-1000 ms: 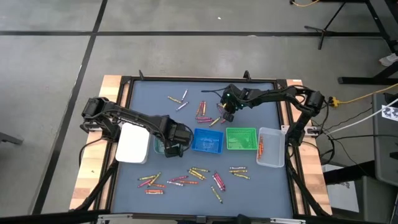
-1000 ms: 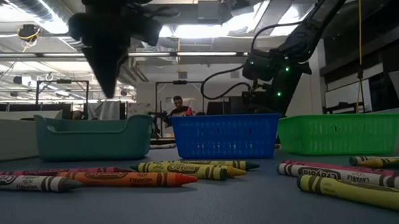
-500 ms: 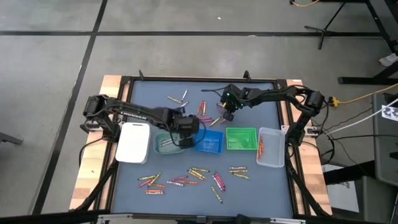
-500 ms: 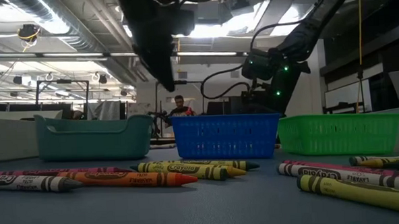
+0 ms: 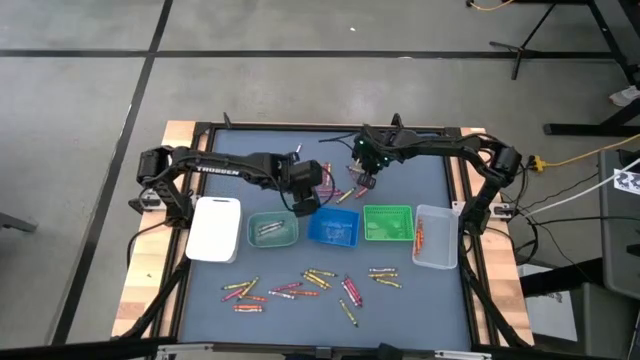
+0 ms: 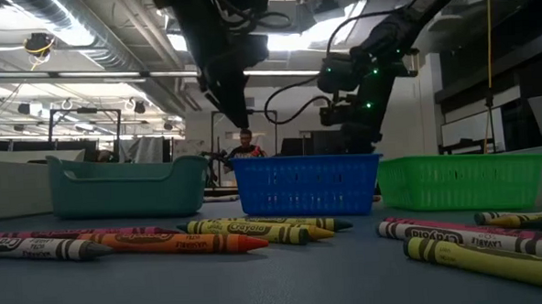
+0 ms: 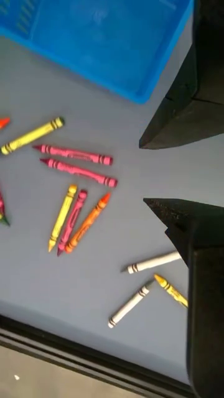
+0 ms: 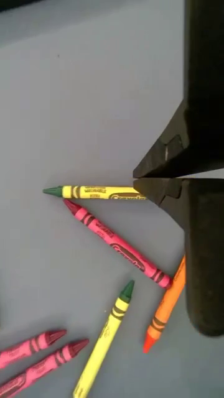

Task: Sort crayons
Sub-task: Put the green crayon into the green bin

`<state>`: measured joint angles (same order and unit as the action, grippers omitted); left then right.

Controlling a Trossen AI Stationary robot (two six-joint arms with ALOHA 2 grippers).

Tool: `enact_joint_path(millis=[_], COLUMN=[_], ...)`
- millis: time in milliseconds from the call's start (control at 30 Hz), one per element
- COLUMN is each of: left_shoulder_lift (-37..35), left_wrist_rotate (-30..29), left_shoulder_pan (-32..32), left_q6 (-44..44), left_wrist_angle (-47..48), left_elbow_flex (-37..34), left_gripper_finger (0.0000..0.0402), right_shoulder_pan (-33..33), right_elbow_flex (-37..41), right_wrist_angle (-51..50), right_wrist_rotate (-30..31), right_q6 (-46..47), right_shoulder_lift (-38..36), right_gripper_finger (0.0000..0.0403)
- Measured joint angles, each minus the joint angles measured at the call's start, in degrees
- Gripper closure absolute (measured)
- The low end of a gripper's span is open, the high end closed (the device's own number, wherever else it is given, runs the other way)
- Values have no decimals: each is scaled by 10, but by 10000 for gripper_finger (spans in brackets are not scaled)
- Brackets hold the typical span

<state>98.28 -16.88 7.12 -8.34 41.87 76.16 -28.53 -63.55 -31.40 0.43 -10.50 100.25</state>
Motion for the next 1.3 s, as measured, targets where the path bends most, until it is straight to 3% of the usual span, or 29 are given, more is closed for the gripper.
enact_joint_path(millis=[300, 567, 700, 1300], left_shoulder_lift=[0, 0, 0, 0], left_wrist_rotate=[0, 1, 1, 0], left_shoulder_pan=[8, 8, 8, 7], left_q6=[1, 1, 1, 0], left_wrist_angle=[0, 0, 0, 0], left_elbow_flex=[0, 0, 0, 0], left_gripper_finger=[280, 280, 280, 280], right_shoulder_pan=[0, 0, 0, 0], right_elbow_flex=[0, 0, 0, 62], right_wrist_angle=[0, 7, 17, 89], right_wrist_rotate=[-30, -27, -19, -19], right_q6=[12, 12, -5, -19], right_shoulder_lift=[0, 0, 0, 0], right_gripper_finger=[393, 305, 282, 278])
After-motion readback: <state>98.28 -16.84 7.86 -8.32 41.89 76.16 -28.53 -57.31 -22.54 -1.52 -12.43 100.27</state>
